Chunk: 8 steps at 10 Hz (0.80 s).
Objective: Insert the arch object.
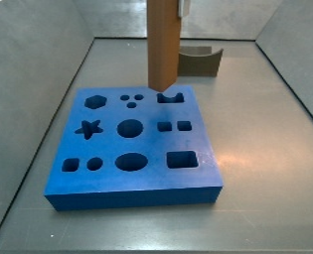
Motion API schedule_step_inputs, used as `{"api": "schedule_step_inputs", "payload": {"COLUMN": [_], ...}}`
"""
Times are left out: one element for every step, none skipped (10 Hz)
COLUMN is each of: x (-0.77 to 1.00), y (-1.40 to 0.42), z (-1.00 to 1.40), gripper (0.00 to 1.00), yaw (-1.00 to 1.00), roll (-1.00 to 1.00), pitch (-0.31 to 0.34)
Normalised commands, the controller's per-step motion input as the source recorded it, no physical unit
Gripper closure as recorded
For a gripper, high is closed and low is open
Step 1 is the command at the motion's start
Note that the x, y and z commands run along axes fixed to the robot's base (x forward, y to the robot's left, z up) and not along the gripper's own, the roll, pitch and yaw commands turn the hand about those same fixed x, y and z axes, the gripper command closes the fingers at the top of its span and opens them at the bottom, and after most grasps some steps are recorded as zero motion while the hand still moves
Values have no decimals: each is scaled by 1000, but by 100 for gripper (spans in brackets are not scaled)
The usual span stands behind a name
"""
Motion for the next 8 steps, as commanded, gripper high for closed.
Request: {"api": "schedule_step_inputs", "payload": {"x": [0,0,17,0,0,0,80,191], "y": [6,11,11,11,29,20,0,0], "z": [-131,-129,-123,-126,-151,-129,-80,-57], "gripper": [100,100,100,100,100,100,100,100], "yaw": [-943,-926,-891,-889,-920,-897,-837,-826], "roll": [29,37,37,43,51,46,30,13], "pitch": [37,44,53,66,71,70,66,14]}}
